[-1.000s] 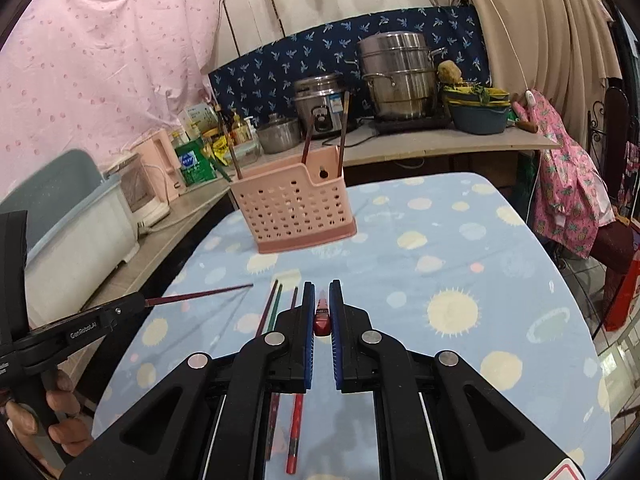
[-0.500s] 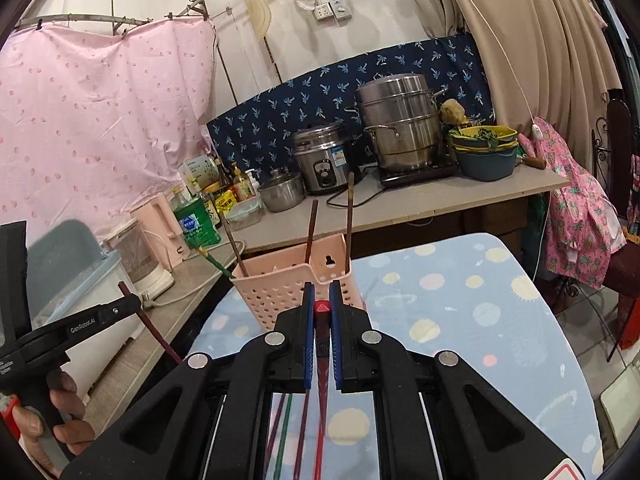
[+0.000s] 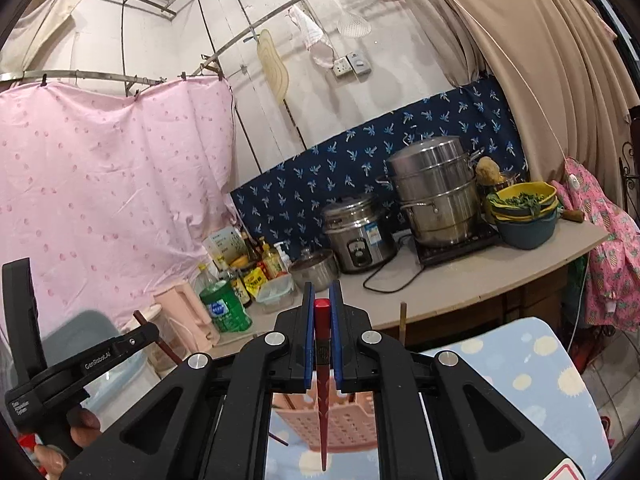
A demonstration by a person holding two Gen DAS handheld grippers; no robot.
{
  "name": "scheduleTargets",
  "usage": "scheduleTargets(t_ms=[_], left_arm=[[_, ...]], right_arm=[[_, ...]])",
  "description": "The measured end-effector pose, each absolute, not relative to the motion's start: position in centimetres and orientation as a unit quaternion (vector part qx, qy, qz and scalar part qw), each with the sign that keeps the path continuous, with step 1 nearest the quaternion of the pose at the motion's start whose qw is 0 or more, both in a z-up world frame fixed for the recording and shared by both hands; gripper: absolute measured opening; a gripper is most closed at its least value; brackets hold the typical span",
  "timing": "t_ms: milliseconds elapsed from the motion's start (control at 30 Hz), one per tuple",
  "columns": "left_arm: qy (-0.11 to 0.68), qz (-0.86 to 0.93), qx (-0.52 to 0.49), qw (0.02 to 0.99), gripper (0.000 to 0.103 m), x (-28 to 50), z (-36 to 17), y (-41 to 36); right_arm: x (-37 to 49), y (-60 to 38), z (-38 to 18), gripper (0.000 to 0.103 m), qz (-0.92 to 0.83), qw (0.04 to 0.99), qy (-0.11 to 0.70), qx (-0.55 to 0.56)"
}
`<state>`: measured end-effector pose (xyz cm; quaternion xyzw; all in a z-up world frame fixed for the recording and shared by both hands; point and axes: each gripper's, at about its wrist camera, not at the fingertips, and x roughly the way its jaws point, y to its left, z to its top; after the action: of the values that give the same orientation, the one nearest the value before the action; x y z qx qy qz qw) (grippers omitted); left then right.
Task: Organize utensils
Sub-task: 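Lift both chopsticks and carry them above the pink basket, then lower the chopsticks into the pink basket and open both grippers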
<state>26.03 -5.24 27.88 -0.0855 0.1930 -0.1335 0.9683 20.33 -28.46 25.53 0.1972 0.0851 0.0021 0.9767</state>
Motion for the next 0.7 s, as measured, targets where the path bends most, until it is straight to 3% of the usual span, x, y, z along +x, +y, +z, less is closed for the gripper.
scheduleTargets(t_ms=[367, 700], left_arm=[[0.158, -0.114, -0.081, 0.978, 0.007, 31.5, 28.8, -7.2], [0.215, -0.116, -0.076, 0.967, 0.007, 33.8, 23.3, -7.7]], right_arm=[[27.5, -29.7, 26.5, 0.008, -0.004, 0.974, 0.063, 0.217], [30.8, -29.9, 20.7, 0.008, -0.011, 0.966, 0.124, 0.226]])
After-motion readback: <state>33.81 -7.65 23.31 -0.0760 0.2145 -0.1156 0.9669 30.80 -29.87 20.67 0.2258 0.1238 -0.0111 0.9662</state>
